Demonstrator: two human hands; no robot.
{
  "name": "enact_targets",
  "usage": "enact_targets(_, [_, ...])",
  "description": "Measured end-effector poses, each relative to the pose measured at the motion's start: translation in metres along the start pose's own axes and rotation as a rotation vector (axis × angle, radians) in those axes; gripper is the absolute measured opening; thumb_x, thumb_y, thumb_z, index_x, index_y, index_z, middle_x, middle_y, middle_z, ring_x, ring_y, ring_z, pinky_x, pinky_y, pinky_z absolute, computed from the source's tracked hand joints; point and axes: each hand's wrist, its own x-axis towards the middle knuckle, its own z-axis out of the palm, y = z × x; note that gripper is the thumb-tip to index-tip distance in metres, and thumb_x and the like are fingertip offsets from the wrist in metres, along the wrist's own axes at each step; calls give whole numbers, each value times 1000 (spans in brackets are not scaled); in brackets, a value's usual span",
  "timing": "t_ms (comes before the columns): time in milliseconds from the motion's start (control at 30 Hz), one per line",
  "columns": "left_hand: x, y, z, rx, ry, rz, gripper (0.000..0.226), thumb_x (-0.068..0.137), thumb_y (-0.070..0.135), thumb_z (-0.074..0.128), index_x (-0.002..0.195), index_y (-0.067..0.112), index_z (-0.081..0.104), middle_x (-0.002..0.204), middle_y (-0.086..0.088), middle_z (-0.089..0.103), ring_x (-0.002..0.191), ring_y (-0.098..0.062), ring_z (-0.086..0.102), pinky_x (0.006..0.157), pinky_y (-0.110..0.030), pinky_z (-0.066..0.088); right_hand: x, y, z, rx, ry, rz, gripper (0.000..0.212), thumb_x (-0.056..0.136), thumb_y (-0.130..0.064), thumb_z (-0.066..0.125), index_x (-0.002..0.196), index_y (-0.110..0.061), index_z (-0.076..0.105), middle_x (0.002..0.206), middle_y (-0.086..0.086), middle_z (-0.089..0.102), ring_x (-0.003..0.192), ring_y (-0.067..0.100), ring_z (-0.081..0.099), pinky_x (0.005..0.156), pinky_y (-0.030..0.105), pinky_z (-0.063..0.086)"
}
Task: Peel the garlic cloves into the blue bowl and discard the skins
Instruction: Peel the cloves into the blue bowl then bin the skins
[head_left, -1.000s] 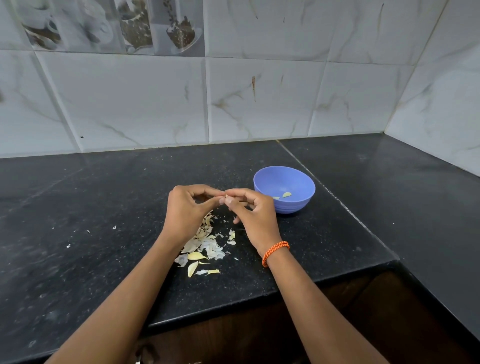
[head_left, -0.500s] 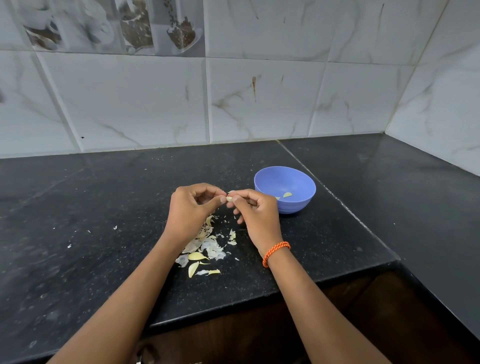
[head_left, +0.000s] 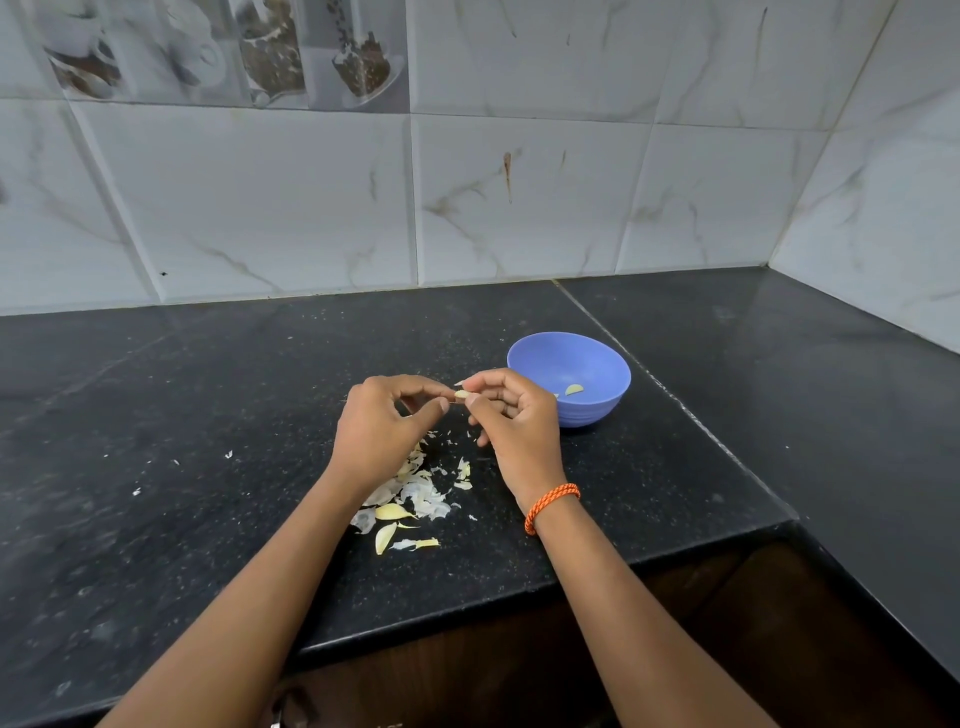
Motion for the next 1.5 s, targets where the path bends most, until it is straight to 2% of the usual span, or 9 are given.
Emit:
enact_targets(233, [-1, 0, -2, 35, 39, -33, 17, 83, 26, 92, 80, 34, 78, 81, 11, 76, 73, -20, 67, 75, -55, 60, -1, -1, 0, -16, 3, -33, 11, 98, -6, 72, 100, -14, 78, 92, -4, 79, 79, 10, 71, 57, 21, 54])
enact_targets(333, [-2, 3, -3, 12, 26, -25, 26, 81, 19, 93, 89, 33, 73, 84, 10, 74, 74, -17, 67, 78, -51, 61, -1, -1, 1, -19, 16, -36, 11, 98, -7, 72, 100, -15, 79, 91, -4, 79, 78, 11, 71, 57, 21, 54])
enact_targets(433, [-3, 8, -2, -47, -7, 16, 19, 88, 22, 89, 99, 34, 80, 87, 12, 78, 80, -14, 72, 83, -48, 62, -1, 0, 1, -33, 35, -36, 12, 98, -9, 72, 102, -15, 81, 88, -3, 78, 77, 12, 71, 56, 21, 54])
enact_targets(567, [-4, 9, -2, -35, 2, 16, 6, 91, 32, 87, 96, 32, 85, 89, 17, 80, 82, -14, 76, 80, -50, 63, 0, 1, 2, -60, 14, -40, 11, 99, -11, 71, 103, -16, 80, 87, -2, 79, 77, 14, 72, 57, 22, 56])
enact_targets(900, [-3, 10, -4, -195, 14, 3, 4, 95, 18, 83, 93, 18, 86, 87, 3, 82, 75, -20, 75, 76, -44, 64, -1, 2, 3, -83, -32, -62, 6, 100, -16, 72, 98, -13, 78, 83, -1, 78, 73, 14, 72, 58, 26, 56])
enact_targets(1033, [-2, 10, -4, -285, 34, -19, 6, 96, 14, 81, 92, 11, 84, 84, -3, 81, 70, -18, 71, 70, -31, 59, -1, 3, 5, -148, -35, -102, 5, 97, -17, 75, 93, -14, 78, 79, -2, 76, 75, 16, 73, 63, 26, 58])
enact_targets(1200, [-4, 14, -3, -212, 40, -5, 9, 97, 15, 80, 89, 16, 85, 79, 3, 80, 65, -7, 69, 66, -18, 54, 0, 5, 6, -221, -7, -162, 4, 97, -19, 78, 94, -16, 77, 81, -10, 76, 78, 11, 74, 68, 32, 63])
enact_targets(1333, [-5, 14, -2, -138, 56, 16, 13, 98, 14, 77, 89, 22, 84, 82, 7, 80, 65, -12, 71, 67, -33, 60, -1, 2, 7, -167, -20, -163, 5, 95, -15, 80, 98, -17, 76, 87, -7, 76, 80, 15, 75, 65, 32, 63])
enact_targets(1500, [-6, 11, 0, -60, 49, 15, 13, 98, 17, 76, 92, 25, 85, 85, 12, 81, 70, -13, 75, 71, -49, 65, -3, 2, 6, -135, -9, -145, 6, 94, -15, 81, 95, -10, 78, 78, 0, 77, 71, 16, 76, 65, 37, 66])
